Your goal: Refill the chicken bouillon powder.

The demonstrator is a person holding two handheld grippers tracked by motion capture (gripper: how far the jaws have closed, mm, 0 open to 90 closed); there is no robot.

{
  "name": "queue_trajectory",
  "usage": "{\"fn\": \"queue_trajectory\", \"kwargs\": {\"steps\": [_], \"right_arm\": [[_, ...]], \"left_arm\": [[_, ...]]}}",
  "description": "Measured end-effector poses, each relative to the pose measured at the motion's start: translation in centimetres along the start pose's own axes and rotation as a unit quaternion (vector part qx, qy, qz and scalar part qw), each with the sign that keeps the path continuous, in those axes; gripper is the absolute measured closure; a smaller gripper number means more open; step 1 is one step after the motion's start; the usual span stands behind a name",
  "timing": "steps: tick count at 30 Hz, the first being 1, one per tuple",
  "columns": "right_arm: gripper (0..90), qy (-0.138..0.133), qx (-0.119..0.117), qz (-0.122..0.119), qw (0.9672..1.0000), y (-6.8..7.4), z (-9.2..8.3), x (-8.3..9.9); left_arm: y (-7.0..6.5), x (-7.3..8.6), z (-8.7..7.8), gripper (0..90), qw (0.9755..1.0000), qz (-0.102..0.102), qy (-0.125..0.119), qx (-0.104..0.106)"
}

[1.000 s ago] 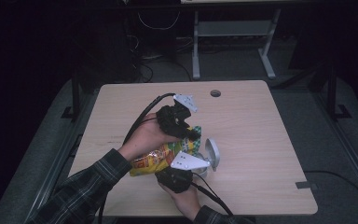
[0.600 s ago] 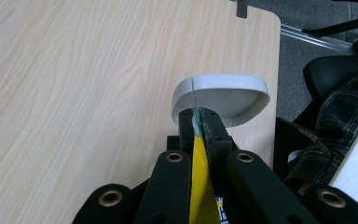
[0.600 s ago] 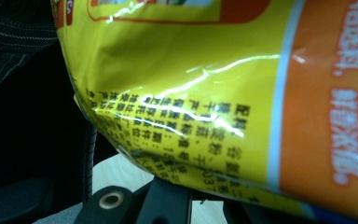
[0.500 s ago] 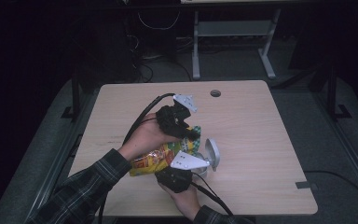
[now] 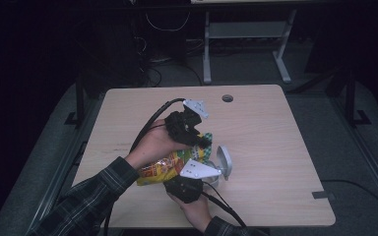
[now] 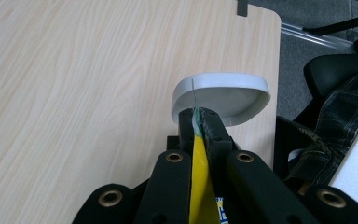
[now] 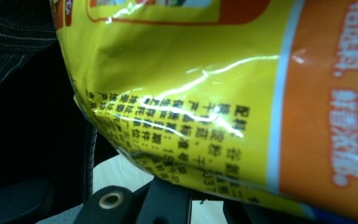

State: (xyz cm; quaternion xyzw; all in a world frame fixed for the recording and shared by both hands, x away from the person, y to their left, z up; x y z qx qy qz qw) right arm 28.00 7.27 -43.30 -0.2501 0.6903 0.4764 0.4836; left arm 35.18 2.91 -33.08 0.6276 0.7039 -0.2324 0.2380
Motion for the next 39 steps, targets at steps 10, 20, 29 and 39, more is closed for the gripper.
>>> {"fn": "queue_trajectory", "kwargs": {"steps": [10, 20, 29, 39], "right_arm": [[89.7, 0.0, -0.001, 0.005, 1.0, -0.01, -0.02, -0.03], [89.7, -0.002, -0.001, 0.003, 1.0, -0.05, -0.1, -0.13], [89.7, -0.001, -0.001, 0.005, 1.0, -0.01, -0.08, -0.07], [89.7, -0.002, -0.004, 0.008, 1.0, 0.02, -0.05, -0.05]], "left_arm": [[0.03, -0.11, 0.14, 89.4, 1.0, -0.001, 0.003, 0.0], [-0.05, -0.25, 0.15, 89.4, 1.0, 0.0, 0.003, 0.0], [-0.09, -0.23, 0.23, 89.3, 1.0, 0.003, 0.004, -0.003], [-0.02, -0.16, 0.25, 89.3, 1.0, 0.001, 0.009, -0.004]]}}
Point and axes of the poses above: each handheld gripper's, and its own axes: z roughly forward along the jaws, x roughly out of its underside, y roughly to its left, the point moved 7 cm from there along z, roughly forward along the jaws, and after that the axes turned 8 degrees about z, right-handed, at the moved point
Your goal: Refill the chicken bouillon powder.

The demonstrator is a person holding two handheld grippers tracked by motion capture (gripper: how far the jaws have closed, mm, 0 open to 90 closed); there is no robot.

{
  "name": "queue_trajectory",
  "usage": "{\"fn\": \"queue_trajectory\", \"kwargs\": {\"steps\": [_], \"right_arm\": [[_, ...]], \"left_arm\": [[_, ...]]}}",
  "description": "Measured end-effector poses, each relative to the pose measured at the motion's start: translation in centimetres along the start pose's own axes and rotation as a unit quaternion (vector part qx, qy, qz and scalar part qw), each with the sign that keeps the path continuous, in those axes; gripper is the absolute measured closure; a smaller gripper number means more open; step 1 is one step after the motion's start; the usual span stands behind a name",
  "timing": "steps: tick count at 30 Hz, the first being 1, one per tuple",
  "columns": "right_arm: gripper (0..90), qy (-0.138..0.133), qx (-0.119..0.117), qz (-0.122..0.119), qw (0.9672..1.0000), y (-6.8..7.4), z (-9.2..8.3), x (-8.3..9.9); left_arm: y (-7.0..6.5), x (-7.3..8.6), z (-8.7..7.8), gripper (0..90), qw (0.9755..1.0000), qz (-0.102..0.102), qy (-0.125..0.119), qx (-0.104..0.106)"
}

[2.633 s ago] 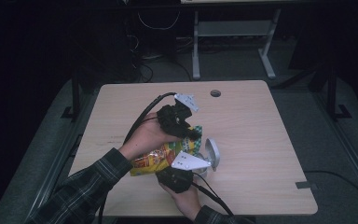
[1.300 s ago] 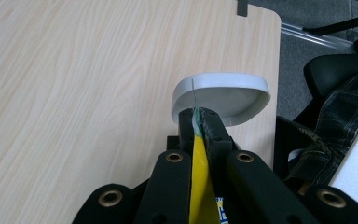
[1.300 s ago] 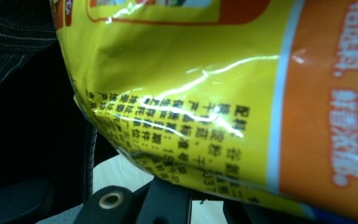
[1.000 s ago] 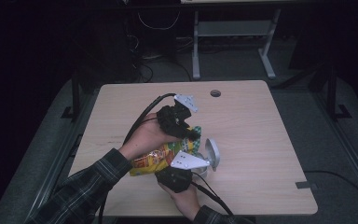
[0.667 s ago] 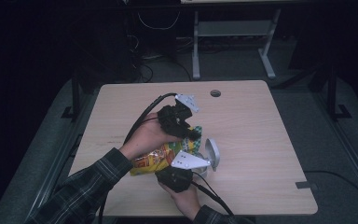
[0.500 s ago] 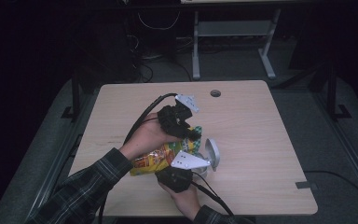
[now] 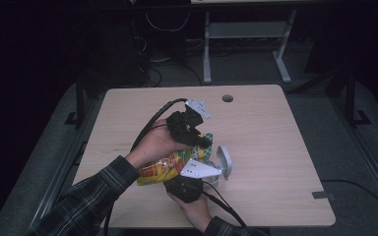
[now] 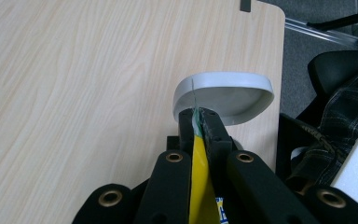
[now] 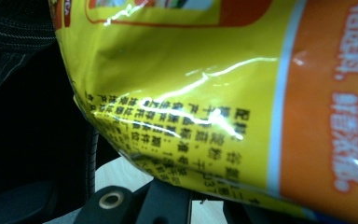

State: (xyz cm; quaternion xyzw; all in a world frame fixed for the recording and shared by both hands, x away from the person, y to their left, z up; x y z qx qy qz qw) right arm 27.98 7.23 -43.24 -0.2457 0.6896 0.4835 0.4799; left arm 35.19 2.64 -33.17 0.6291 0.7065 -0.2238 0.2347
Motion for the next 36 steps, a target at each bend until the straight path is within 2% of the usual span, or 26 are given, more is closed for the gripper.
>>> {"fn": "queue_trajectory", "kwargs": {"steps": [25, 29, 36], "right_arm": [[89.7, -0.01, -0.009, 0.016, 0.9998, -0.07, 0.25, -0.24], [89.7, -0.008, -0.005, 0.007, 0.9999, -0.02, 0.09, -0.25], [89.7, -0.008, -0.004, 0.007, 0.9999, -0.05, 0.12, -0.19]], "left_arm": [[0.1, -0.31, 0.19, 89.3, 0.9999, -0.004, 0.014, -0.006], [-0.08, -0.42, 0.15, 89.3, 0.9999, -0.001, 0.01, -0.005], [-0.04, -0.33, 0.19, 89.3, 0.9999, -0.002, 0.009, -0.004]]}}
Point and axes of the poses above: each handheld gripper's, and its own axes: z roughly forward along the jaws, x roughly out of its underside, y roughly to its left, the point moved 7 cm from there along z, roughly forward along the jaws, and after that the axes turned 8 degrees about z, right-handed, at the moved point
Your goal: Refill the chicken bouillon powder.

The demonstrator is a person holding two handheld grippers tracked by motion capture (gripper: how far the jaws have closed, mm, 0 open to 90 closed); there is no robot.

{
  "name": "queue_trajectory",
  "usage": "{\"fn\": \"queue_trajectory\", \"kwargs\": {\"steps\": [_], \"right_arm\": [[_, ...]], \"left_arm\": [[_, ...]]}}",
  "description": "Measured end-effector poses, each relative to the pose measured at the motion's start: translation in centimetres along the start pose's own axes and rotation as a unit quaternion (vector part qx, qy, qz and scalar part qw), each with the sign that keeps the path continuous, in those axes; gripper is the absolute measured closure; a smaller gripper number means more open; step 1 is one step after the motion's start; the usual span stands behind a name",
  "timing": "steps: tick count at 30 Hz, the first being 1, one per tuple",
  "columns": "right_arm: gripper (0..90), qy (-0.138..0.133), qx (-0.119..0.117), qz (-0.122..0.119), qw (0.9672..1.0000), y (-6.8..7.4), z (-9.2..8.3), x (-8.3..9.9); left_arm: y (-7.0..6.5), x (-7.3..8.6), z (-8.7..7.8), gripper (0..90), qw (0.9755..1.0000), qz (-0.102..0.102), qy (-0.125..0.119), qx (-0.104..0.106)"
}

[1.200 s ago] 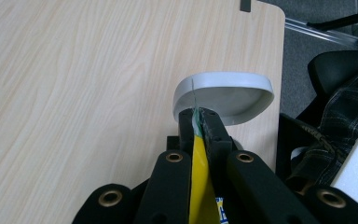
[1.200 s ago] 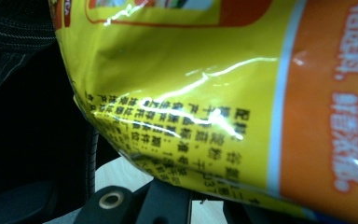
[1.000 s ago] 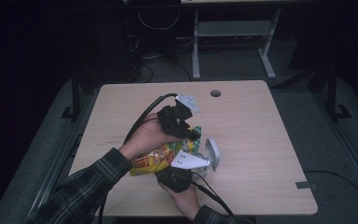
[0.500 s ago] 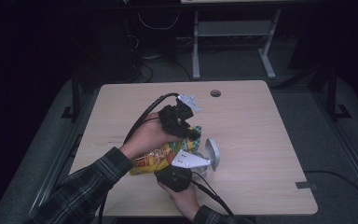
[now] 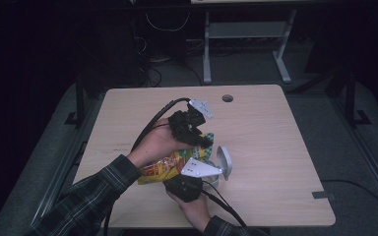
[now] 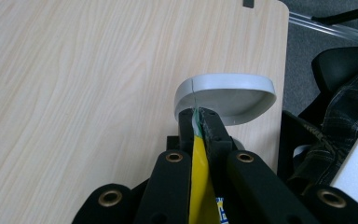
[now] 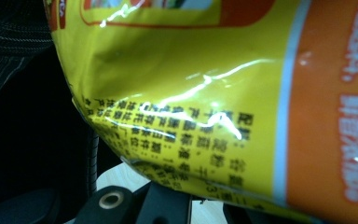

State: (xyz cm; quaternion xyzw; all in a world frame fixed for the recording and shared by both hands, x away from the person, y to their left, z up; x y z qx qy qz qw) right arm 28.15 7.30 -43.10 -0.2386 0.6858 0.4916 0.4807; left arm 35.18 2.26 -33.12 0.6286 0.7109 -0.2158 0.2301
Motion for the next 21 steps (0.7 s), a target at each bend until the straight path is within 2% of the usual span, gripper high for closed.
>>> {"fn": "queue_trajectory", "kwargs": {"steps": [21], "right_arm": [[89.7, -0.001, 0.0, 0.0, 1.0, -0.14, -0.04, -0.04]], "left_arm": [[0.1, -0.11, 0.14, 89.3, 1.0, 0.001, 0.002, -0.001]]}}
Point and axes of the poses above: each handheld gripper's, and its own axes: z roughly forward along the jaws, x roughly out of its underside, y roughly to its left, the point moved 7 cm from there along z, roughly forward along the jaws, and after that the axes turned 8 degrees about z, right-handed, at the moved point
